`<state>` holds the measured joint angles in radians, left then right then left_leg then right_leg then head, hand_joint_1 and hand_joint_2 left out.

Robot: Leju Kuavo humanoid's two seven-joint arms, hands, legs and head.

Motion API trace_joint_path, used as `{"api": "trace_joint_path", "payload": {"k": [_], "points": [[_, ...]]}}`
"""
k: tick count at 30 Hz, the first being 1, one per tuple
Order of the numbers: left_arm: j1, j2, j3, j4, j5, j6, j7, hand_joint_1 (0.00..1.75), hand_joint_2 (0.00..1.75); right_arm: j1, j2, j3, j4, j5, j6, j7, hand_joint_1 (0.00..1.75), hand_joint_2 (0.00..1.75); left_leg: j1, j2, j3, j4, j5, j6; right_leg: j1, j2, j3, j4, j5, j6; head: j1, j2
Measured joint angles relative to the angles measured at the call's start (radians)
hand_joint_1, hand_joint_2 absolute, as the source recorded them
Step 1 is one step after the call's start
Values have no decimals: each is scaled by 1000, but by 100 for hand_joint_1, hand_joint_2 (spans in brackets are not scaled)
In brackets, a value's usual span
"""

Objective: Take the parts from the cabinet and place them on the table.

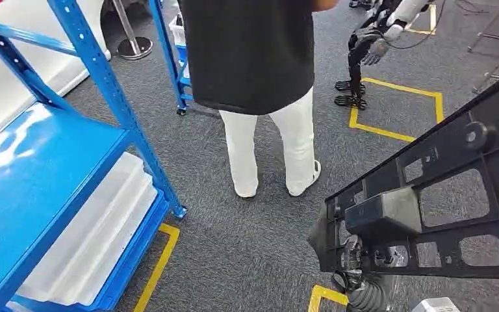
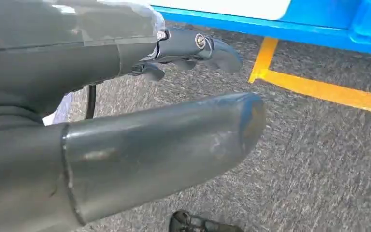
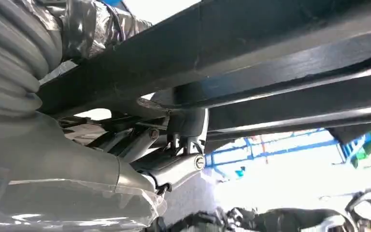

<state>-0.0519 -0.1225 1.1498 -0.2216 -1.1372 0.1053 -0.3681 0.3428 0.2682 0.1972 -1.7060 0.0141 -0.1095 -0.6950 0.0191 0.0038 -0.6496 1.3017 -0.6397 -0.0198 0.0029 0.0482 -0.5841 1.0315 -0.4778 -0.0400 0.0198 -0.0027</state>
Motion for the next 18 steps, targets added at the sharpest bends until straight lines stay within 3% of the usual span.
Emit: {"api": "trace_joint_path", "payload": {"k": [1, 2, 3, 4, 6, 8, 9, 10, 11, 13, 14, 15, 16, 18], "points": [[-1, 0, 0, 0, -1, 0, 0, 0, 0, 1, 0, 0, 0, -4, 2, 0, 175, 175, 2, -2, 27, -69, 49, 1, -1, 15, 1, 3, -1, 1, 0, 0], [-2, 0, 0, 0, -5, 2, 0, 0, 0, 5, -1, 0, -2, -8, 7, 0, 175, 175, 4, -18, 68, -164, 104, 0, -3, 29, 3, 8, -4, 6, 0, 0], [-1, 0, 0, 0, -8, 3, 0, 0, 0, 11, -1, 0, -5, -11, 15, 0, 175, 175, 8, -53, 101, -245, 137, 1, -5, 40, 2, 15, -9, 12, 0, 0], [-1, 0, 0, 0, -9, 3, 0, 0, 0, 16, -1, -2, -6, -15, 24, -1, 175, 175, 5, -92, 110, -262, 117, 2, 0, 50, -7, 24, -12, 18, 0, 0], [-1, -1, 0, 0, -12, 5, 0, 0, 0, 31, -1, -7, -18, -17, 53, 0, 175, 175, 4, -76, 112, -269, 118, 9, -5, 72, -19, 26, -6, 28, 1, 0], [-4, -1, 0, 0, -12, 6, 0, 0, 0, 54, -1, -32, -35, -17, 95, 0, 175, 175, 1, -56, 113, -274, 123, 22, -9, 93, -23, 21, 0, 41, 1, 0], [-5, -3, 0, 0, -13, 6, 0, 0, 0, 61, -1, -42, -42, -17, 107, 0, 175, 175, 7, -46, 114, -279, 127, 29, -10, 91, -24, 24, -3, 42, 1, 0], [-8, -3, 0, 0, -15, 6, 0, 0, 0, 70, -1, -54, -51, -18, 117, -1, 175, 175, 5, -33, 116, -282, 129, 36, -3, 7, -37, 60, -29, 46, 2, 0], [-6, -3, 0, 0, -15, 8, 0, 0, 0, 69, -1, -58, -54, -18, 122, -1, 175, 175, 2, -17, 116, -282, 127, 42, -5, -23, -69, 123, -68, 51, 2, 0], [-1, -3, 1, 0, -14, 10, 0, 0, 0, 72, -1, -61, -55, -18, 129, -1, 175, 175, -3, 16, 117, -282, 124, 46, -10, -42, -142, 273, -137, 58, 1, 0], [-1, -2, 1, 0, -14, 11, 1, 0, 0, 76, -1, -67, -55, -18, 131, -1, 175, 175, -5, 31, 117, -281, 123, 48, -11, -43, -169, 328, -152, 60, 1, 0], [-1, -2, 2, 0, -14, 11, 2, 0, 0, 79, -1, -72, -55, -18, 133, -1, 175, 175, -6, 43, 118, -281, 122, 49, -12, -44, -174, 337, -145, 61, 2, 0], [-3, -2, 2, 0, -14, 11, 2, 0, 0, 80, -1, -76, -55, -18, 134, -1, 175, 175, -7, 55, 120, -281, 119, 49, -13, -44, -157, 303, -115, 60, 2, 0], [-6, -2, 2, 0, -14, 11, 3, 0, 0, 80, -1, -77, -55, -19, 138, -1, 175, 175, -9, 76, 130, -281, 112, 47, -10, -62, -54, 119, -18, 49, 2, 0]]}}
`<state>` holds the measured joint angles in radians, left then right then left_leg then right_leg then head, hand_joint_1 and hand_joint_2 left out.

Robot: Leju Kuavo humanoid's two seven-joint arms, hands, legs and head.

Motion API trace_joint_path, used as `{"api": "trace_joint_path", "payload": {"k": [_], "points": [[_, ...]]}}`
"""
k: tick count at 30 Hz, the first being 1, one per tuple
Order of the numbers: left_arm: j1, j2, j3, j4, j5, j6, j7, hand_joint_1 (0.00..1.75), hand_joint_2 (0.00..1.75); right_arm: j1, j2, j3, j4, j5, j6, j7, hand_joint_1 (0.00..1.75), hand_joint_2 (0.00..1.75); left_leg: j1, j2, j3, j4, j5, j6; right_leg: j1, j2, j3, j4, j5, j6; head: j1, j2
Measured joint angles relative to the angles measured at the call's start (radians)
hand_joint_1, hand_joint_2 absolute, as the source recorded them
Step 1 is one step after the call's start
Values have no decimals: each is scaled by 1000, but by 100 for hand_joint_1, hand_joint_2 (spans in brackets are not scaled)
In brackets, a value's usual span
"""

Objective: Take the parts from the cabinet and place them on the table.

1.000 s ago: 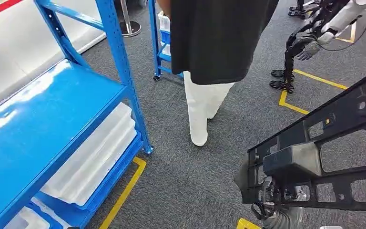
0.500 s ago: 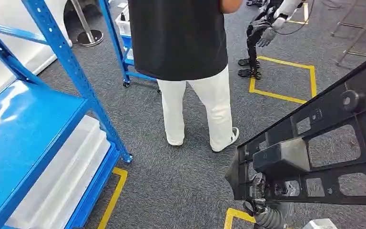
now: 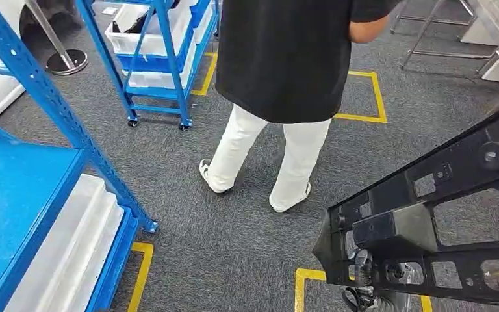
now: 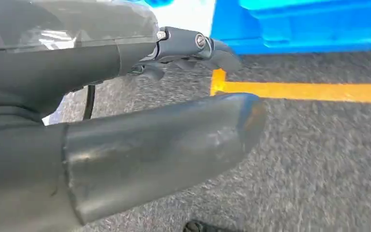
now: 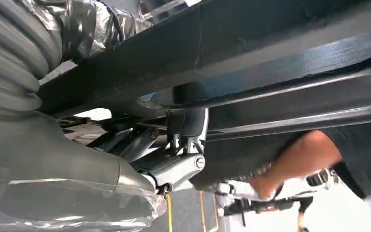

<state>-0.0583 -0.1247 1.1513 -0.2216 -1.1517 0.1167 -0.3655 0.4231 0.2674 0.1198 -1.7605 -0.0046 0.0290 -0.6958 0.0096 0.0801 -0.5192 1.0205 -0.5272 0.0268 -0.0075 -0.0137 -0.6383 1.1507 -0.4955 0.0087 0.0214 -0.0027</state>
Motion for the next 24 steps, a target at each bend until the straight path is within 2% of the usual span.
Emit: {"api": "trace_joint_path", "payload": {"k": [1, 2, 3, 5, 6, 7, 8, 9, 10, 11, 12, 13, 14, 15, 16, 17, 18, 20, 21, 22, 23, 24], "points": [[-1, 0, 0, 0, 0, 0, 0, 0, 0, 0, 0, -3, -4, 0, 3, 0, 175, 175, 0, 8, 6, 0, -3, -2, 8, -39, 42, -84, 12, -9, 0, 0], [-2, 0, 0, 0, 0, 0, 0, 0, 0, 0, 0, -5, -6, 0, 4, 1, 175, 175, -7, 16, 6, 0, -8, -8, 25, -71, 52, -101, -3, -16, 0, 0], [-2, 0, 0, 0, 0, 0, 0, 0, 0, 1, 2, -10, -10, -1, 8, 0, 175, 175, -4, 22, 6, -1, -7, -12, 25, -55, 48, -100, 1, -22, -1, 0], [-4, -1, 0, 0, 0, 0, 3, 0, 0, 8, 5, -21, -14, -1, 16, 0, 175, 175, -4, 42, 10, -5, -9, -18, 28, -38, 44, -101, 1, -24, 0, 0], [-7, -2, 0, 0, 0, 0, 3, 0, 0, 13, 8, -28, -15, 2, 25, -1, 175, 175, -8, 56, 21, -11, -11, -27, 25, -21, 51, -119, 8, -33, 0, 0], [-8, -1, 0, 0, 0, 0, 3, 0, 0, 19, 15, -35, -16, 4, 29, 0, 175, 175, 0, 12, 16, 6, -27, -30, 15, -14, 62, -131, 15, -37, -1, 0], [-9, -2, 0, 0, 0, 0, 3, 0, 0, 17, 19, -39, -16, 5, 31, -1, 175, 175, 1, -35, -5, 52, -59, -30, 12, -2, 66, -136, 17, -40, -1, 0], [-6, -2, 0, 0, -3, 0, 3, 0, 0, 14, 23, -41, -16, 5, 34, 0, 175, 175, 2, -59, -44, 131, -99, -32, 10, 8, 65, -136, 18, -45, -1, 0], [-3, -2, 0, 0, -5, 2, 1, 0, 0, 16, 28, -47, -16, 10, 39, 0, 175, 175, 2, -69, -84, 209, -131, -33, 10, 20, 64, -134, 17, -47, -2, 0], [-1, -3, 0, 0, -7, 8, -3, 0, 0, 20, 34, -56, -17, 15, 45, -1, 175, 175, 2, -72, -119, 272, -149, -35, 11, 34, 64, -132, 16, -47, -1, 0], [1, -7, 0, 0, -10, 14, -7, 0, 0, 26, 43, -69, -17, 21, 54, 0, 175, 175, 2, -72, -138, 297, -140, -36, 10, 50, 64, -130, 15, -47, -2, 0], [2, -10, 0, 0, -14, 20, -9, 0, 0, 32, 51, -80, -19, 24, 61, 0, 175, 175, 2, -73, -132, 270, -105, -37, 9, 64, 65, -127, 13, -45, -2, 0], [1, -13, 0, 0, -14, 23, -10, 0, 0, 38, 56, -90, -23, 26, 66, 0, 175, 175, 4, -75, -109, 207, -58, -37, 6, 79, 66, -122, 10, -41, -1, 0], [1, -16, 0, 0, -14, 23, -11, 0, 0, 39, 61, -96, -25, 26, 68, 0, 175, 175, 8, -89, -75, 124, -9, -40, 3, 93, 67, -116, 7, -36, -2, 0], [2, -18, 0, 0, -15, 23, -12, 0, 0, 38, 64, -100, -25, 26, 69, 0, 175, 175, 15, -129, -44, 46, 24, -43, 2, 105, 63, -107, 1, -30, -1, 0], [2, -21, 0, 0, -15, 23, -12, 0, 0, 38, 69, -104, -26, 26, 71, 0, 175, 175, 14, -169, -36, 26, 6, -45, 8, 117, 53, -92, -4, -21, -2, 0], [1, -24, 0, 0, -15, 22, -13, 0, 0, 41, 73, -108, -31, 27, 72, 1, 175, 175, 16, -160, -41, 31, 6, -34, 5, 129, 46, -90, -2, -17, 0, 0], [-1, -25, 0, 0, -16, 22, -13, 0, 0, 48, 75, -117, -35, 28, 73, -1, 175, 175, 8, -140, -37, 30, 8, -25, 1, 149, 41, -95, 5, -7, -1, 0], [-1, -27, 0, 0, -17, 21, -13, 0, 0, 50, 75, -121, -35, 28, 72, 0, 175, 175, 12, -127, -35, 23, 12, -17, 1, 160, 38, -93, 5, -2, 0, 0], [-3, -32, 0, 0, -19, 21, -13, 0, 0, 53, 75, -125, -36, 28, 71, 0, 175, 175, 14, -112, -32, 19, 16, -11, 3, 113, 36, -77, -7, -1, 0, 0], [-2, -32, 0, 0, -21, 21, -13, 0, 0, 53, 75, -126, -40, 28, 70, -1, 175, 175, 13, -103, -31, 17, 16, -6, 8, 59, 17, -39, -33, 3, 1, 0], [0, -32, 0, 0, -22, 21, -13, 0, 0, 52, 76, -127, -41, 29, 69, -1, 175, 175, 10, -90, -32, 17, 15, -3, 6, 35, -16, 26, -70, 8, 0, 0]]}}
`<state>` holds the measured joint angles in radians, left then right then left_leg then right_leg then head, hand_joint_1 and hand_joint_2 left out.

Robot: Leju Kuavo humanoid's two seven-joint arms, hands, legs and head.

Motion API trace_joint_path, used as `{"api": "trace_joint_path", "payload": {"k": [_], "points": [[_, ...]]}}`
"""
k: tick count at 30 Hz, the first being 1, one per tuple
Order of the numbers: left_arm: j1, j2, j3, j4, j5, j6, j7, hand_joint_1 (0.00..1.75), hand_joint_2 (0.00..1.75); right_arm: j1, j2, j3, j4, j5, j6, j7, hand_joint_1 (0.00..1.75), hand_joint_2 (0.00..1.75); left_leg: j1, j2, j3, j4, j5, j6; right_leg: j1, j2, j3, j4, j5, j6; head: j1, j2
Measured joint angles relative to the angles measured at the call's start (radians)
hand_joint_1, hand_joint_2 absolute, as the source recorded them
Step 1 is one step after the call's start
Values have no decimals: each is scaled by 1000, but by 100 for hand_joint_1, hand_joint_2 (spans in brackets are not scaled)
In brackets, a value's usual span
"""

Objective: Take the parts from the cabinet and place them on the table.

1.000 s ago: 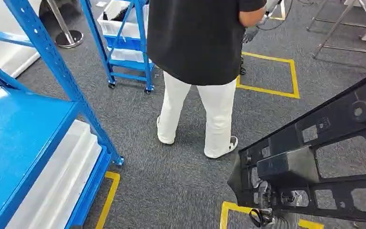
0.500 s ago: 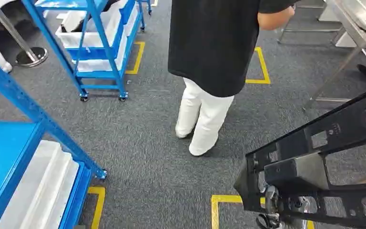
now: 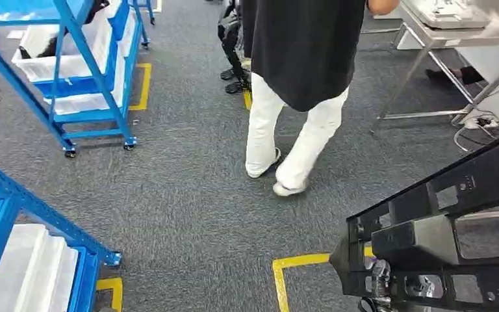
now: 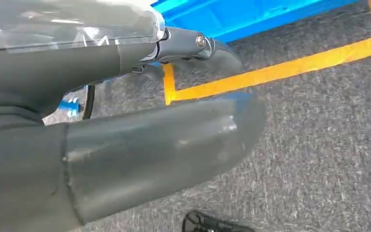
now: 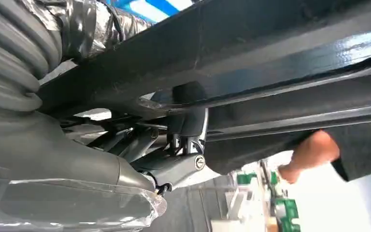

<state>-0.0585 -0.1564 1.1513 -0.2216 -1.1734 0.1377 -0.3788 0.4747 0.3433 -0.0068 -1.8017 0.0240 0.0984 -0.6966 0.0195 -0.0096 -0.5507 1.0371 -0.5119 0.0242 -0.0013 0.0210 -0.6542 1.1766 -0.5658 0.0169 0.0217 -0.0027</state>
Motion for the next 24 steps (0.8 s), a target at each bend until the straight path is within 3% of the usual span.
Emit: {"api": "trace_joint_path", "payload": {"k": [2, 3, 4, 5, 6, 7, 8, 12, 13, 14, 15, 17, 18, 19, 20, 21, 22, 23, 24], "points": [[5, 0, 0, 0, -2, 0, 0, 0, 0, 1, 2, 0, 0, 2, -5, 0, 175, 175, -6, 30, 0, 0, -3, 4, -3, -16, -73, 146, -62, 3, 0, 0], [5, 0, 0, 0, -2, 0, 0, 0, 0, 3, 2, -2, 0, 2, -10, 0, 175, 175, -8, 45, 0, 0, -4, 6, -3, -16, -90, 178, -63, 1, 0, 0], [4, 0, 0, 0, -3, 0, 0, 0, 0, 4, 2, -5, 0, 3, -11, 1, 175, 175, -10, 58, 1, 0, -6, 6, -2, -16, -79, 154, -37, -3, 0, 0], [3, -1, 0, 0, -3, 0, 0, 0, 0, 5, 2, -6, 0, 5, -11, 1, 175, 175, -12, 69, 4, 0, -8, 6, 0, -18, -49, 97, -1, -9, 0, 0], [1, -3, 0, 0, -3, 0, 0, 0, 0, 5, 2, -7, 0, 5, -11, 1, 175, 175, -13, 81, 9, 0, -11, 5, 7, -29, 7, -2, 47, -19, 0, 0], [-1, -5, 0, 0, -4, 0, 0, 0, 0, 6, 2, -7, -2, 6, -11, 1, 175, 175, -13, 90, 15, -1, -14, 5, 18, -60, 58, -92, 80, -31, 0, 0], [-1, -9, 0, 0, -4, 0, 0, 0, 0, 4, 2, -7, -6, 7, -11, 1, 175, 175, -14, 99, 18, -4, -15, 3, 31, -103, 73, -122, 59, -40, -1, 0], [-3, -13, 0, 0, -5, -2, -2, 0, 0, 10, 4, -10, -15, 8, -14, 0, 175, 175, -15, 140, 32, -18, -16, -14, 37, -63, 71, -145, 74, -59, 0, 0], [-5, -11, 0, 0, -6, -2, -2, 0, 0, 14, 7, -11, -17, 9, -15, 0, 175, 175, -13, 114, 32, -8, -26, -19, 16, -51, 89, -168, 88, -57, -1, 0], [-6, -10, 0, 0, -6, -2, -3, 0, 0, 13, 9, -13, -17, 10, -16, 0, 175, 175, -12, 54, 22, 24, -48, -22, 17, -42, 95, -178, 91, -60, 0, 0], [-4, -11, 0, 0, -7, -3, -3, 0, 0, 10, 10, -12, -17, 11, -16, 0, 175, 175, -11, 28, -5, 85, -86, -24, 15, -33, 94, -178, 94, -67, -2, 0], [2, -10, 0, 0, -8, -3, -3, 0, 0, 10, 11, -13, -17, 11, -19, 1, 175, 175, -6, 16, -76, 229, -151, -32, 15, -8, 93, -177, 93, -68, -2, 0], [4, -10, 0, 0, -8, -3, -3, 0, 0, 11, 11, -13, -16, 11, -19, 1, 175, 175, -5, 16, -98, 268, -157, -36, 15, 6, 93, -175, 92, -67, -2, 0], [5, -10, 0, 0, -8, -3, -3, 0, 0, 12, 11, -13, -16, 11, -19, 1, 175, 175, -3, 16, -100, 262, -136, -40, 12, 22, 94, -172, 91, -65, -2, 0], [5, -9, 0, 0, -8, -3, -3, 0, 0, 13, 11, -13, -16, 12, -19, 1, 175, 175, -1, 15, -80, 211, -93, -42, 9, 37, 94, -167, 88, -61, -2, 0], [3, -8, 0, 0, -8, -3, -3, 0, 0, 12, 11, -14, -16, 12, -20, 1, 175, 175, 3, 8, -45, 128, -41, -46, 5, 53, 94, -158, 83, -53, -2, 0], [3, -8, 0, 0, -8, -3, -3, 0, 0, 12, 11, -14, -16, 12, -21, 1, 175, 175, 7, -12, -7, 44, 4, -49, 0, 65, 93, -147, 76, -46, -2, 0], [4, -8, 0, 0, -9, -4, -3, 0, 0, 13, 11, -14, -16, 12, -22, 1, 175, 175, 12, -75, 10, 17, -18, -51, -1, 74, 84, -136, 69, -38, -2, 0], [4, -9, -1, 0, -9, -5, -3, 0, 0, 11, 11, -14, -16, 13, -24, 2, 175, 175, 11, -86, 7, 3, -16, -41, 2, 87, 73, -118, 65, -31, 0, 0]]}}
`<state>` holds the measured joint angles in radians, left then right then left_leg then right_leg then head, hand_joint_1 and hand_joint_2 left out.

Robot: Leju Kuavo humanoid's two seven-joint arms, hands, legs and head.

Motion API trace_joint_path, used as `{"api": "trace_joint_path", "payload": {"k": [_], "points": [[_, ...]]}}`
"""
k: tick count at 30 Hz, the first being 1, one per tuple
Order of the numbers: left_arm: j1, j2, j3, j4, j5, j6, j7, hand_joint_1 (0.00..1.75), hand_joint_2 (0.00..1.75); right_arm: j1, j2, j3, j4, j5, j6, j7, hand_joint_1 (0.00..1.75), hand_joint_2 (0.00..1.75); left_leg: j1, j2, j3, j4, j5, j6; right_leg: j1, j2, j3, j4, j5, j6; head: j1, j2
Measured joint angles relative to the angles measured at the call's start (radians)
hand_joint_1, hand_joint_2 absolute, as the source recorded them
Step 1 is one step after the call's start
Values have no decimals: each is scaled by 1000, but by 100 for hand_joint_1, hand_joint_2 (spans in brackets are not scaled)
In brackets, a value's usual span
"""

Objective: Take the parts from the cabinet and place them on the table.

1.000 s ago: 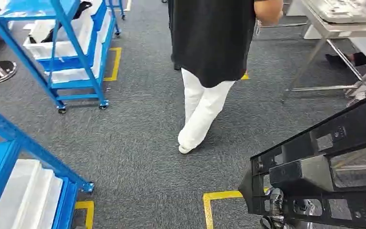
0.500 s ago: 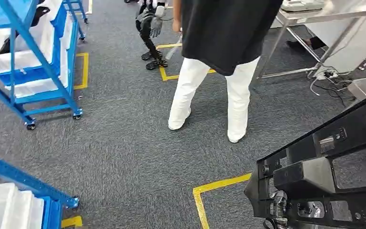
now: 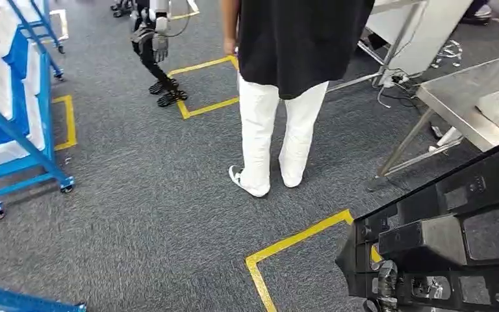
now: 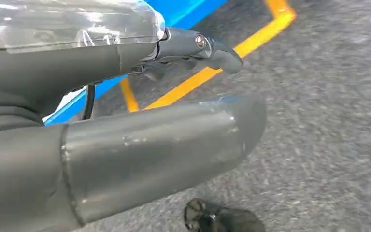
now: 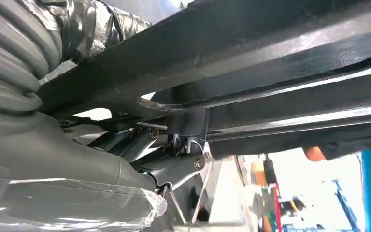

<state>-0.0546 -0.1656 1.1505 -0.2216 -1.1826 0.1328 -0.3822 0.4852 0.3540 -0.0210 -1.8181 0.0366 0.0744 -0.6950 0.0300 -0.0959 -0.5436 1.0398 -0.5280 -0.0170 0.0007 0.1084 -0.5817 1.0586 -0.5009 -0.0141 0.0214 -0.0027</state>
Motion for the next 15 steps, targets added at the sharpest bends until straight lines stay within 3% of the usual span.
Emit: {"api": "trace_joint_path", "payload": {"k": [3, 4, 5, 6, 7, 8, 9, 10, 11, 13, 14, 15], "points": [[-1, 0, 0, 0, -1, -2, 0, 0, 0, 5, 0, -2, 0, 3, -2, 0, 175, 175, -8, 36, 1, 4, 4, 19, -7, 33, -11, -10, 12, 18, -1, 0], [-2, -2, 0, 0, -1, -2, 0, 0, 0, 5, 0, -2, 0, 3, -2, 0, 175, 175, 1, 51, 3, -8, 11, 29, -6, 35, -14, -5, 9, 20, -1, 0], [-4, 0, 0, 0, -2, -3, 0, 0, 0, 7, 0, -2, 0, 4, -4, -1, 175, 175, -1, 61, 7, -13, 12, 34, 1, -35, -21, 16, -5, 24, 0, 0], [-3, 0, 0, 0, -2, -3, 0, 0, 0, 3, 0, -2, 0, 5, -4, -1, 175, 175, -3, 75, 8, -14, 12, 39, 0, -77, -48, 69, -38, 29, 2, 0], [-1, 0, 0, 0, -2, -3, 0, 0, 0, 1, 0, -2, 0, 6, -4, 0, 175, 175, -6, 89, 8, -14, 10, 41, -3, -95, -86, 142, -75, 34, 2, 0], [1, 0, 0, 0, -2, -5, 0, 0, 0, 1, 0, -2, 0, 8, -4, -1, 175, 175, -8, 104, 9, -14, 8, 44, -7, -100, -126, 217, -105, 37, 2, 0], [3, 0, 0, 0, -3, -5, 0, 0, 0, 3, 0, -2, 1, 11, -6, 0, 175, 175, -9, 121, 10, -14, 5, 46, -9, -102, -159, 277, -118, 39, 2, 0], [3, 0, 0, 0, -3, -5, 0, 0, 0, 4, 0, -2, 2, 13, -9, 0, 175, 175, -10, 131, 11, -14, 3, 45, -10, -103, -168, 287, -110, 40, 2, 0], [2, 0, 0, 0, -4, -5, 0, 0, 0, 4, 0, -2, 2, 18, -11, 0, 175, 175, -10, 145, 16, -14, 0, 45, -12, -105, -153, 251, -74, 40, 2, 0], [-2, 0, 0, 0, -4, -5, 0, 0, 0, 4, 0, -2, 2, 21, -14, 0, 175, 175, -10, 167, 31, -14, -10, 41, -10, -126, -62, 74, 24, 30, 2, 0], [-2, -1, 0, 0, -4, -6, 0, 0, 0, 3, 0, -2, 2, 21, -17, 0, 175, 175, -10, 177, 37, -16, -15, 38, -1, -175, -26, 1, 31, 21, 2, 0], [-2, -2, 0, 0, -4, -6, 0, 0, 0, 2, 0, -2, 2, 21, -18, 1, 175, 175, -17, 185, 38, -15, -20, 30, 13, -192, -19, -7, 20, 14, 2, 0]]}}
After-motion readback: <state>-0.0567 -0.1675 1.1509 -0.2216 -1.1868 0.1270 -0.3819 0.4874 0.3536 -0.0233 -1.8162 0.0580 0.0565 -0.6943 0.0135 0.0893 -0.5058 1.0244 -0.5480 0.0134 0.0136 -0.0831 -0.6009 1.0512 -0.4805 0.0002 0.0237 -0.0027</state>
